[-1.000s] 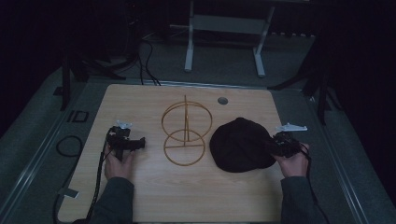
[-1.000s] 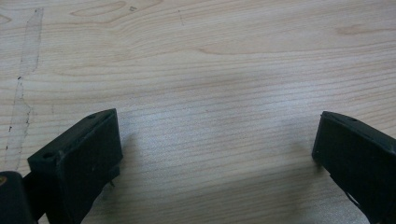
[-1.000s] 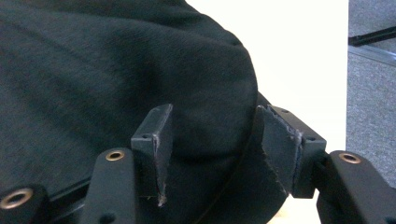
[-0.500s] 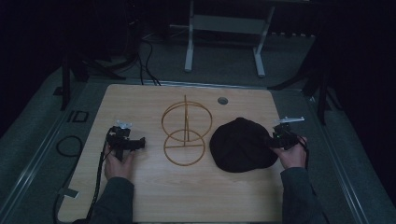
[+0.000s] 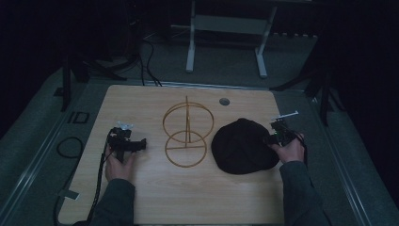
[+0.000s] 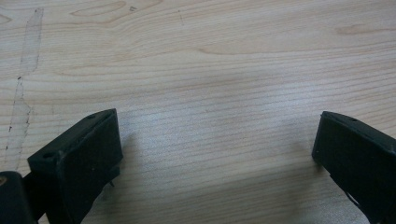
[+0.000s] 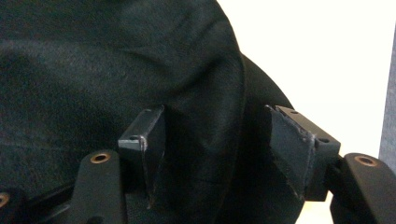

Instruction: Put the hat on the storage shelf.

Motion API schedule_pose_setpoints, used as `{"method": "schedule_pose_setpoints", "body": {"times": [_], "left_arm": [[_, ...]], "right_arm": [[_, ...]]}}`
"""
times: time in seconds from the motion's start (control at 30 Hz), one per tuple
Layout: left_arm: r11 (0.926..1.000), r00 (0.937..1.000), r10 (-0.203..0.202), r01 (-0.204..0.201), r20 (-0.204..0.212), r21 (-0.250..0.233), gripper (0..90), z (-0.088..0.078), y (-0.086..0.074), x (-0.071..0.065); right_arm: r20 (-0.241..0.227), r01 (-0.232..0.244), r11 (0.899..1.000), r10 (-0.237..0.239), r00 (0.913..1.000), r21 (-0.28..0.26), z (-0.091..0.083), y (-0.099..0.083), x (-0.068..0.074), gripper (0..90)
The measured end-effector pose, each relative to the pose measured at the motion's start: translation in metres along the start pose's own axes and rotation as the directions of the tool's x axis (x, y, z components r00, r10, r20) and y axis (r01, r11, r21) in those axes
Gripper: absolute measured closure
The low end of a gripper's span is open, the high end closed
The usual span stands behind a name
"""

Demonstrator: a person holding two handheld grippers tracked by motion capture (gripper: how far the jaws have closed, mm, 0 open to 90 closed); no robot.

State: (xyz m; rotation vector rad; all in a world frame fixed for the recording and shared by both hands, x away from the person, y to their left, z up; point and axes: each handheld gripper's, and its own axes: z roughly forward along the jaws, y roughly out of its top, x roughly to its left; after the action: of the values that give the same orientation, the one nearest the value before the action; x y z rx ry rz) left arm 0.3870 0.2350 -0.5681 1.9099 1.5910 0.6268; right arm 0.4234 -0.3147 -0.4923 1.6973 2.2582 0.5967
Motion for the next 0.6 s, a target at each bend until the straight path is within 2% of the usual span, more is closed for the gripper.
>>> {"method": "schedule_pose_setpoints", "body": {"times": [0.03, 0.1, 0.23, 0.5, 0.57, 0.6], "left_arm": [[1.0000, 1.0000, 0.000, 0.000, 0.000, 0.000, 1.0, 0.000, 0.000, 0.000], [1.0000, 1.0000, 0.000, 0.000, 0.000, 0.000, 1.0, 0.000, 0.000, 0.000], [1.0000, 1.0000, 0.000, 0.000, 0.000, 0.000, 1.0, 0.000, 0.000, 0.000], [1.0000, 1.0000, 0.000, 0.000, 0.000, 0.000, 1.0, 0.000, 0.000, 0.000], [1.0000, 1.0000, 0.000, 0.000, 0.000, 0.000, 1.0, 0.000, 0.000, 0.000], [1.0000, 1.0000, 0.000, 0.000, 0.000, 0.000, 1.0, 0.000, 0.000, 0.000]], "right_arm": [[0.000, -0.015, 0.999, 0.015, 0.9999, 0.033, 0.003, 0.002, 0.000, 38.3], [-0.005, -0.027, 0.998, 0.027, 0.9996, 0.057, 0.006, 0.004, -0.001, 41.6], [0.013, -0.027, 0.997, 0.026, 0.9996, 0.068, 0.008, 0.006, 0.000, 41.8], [0.108, 0.018, 0.995, -0.029, 0.9937, 0.103, 0.012, 0.011, 0.011, 52.0], [0.120, 0.030, 0.994, -0.043, 0.9918, 0.110, 0.013, 0.011, 0.012, 52.0], [0.138, 0.040, 0.991, -0.058, 0.9888, 0.128, 0.013, 0.013, 0.013, 58.4]]}}
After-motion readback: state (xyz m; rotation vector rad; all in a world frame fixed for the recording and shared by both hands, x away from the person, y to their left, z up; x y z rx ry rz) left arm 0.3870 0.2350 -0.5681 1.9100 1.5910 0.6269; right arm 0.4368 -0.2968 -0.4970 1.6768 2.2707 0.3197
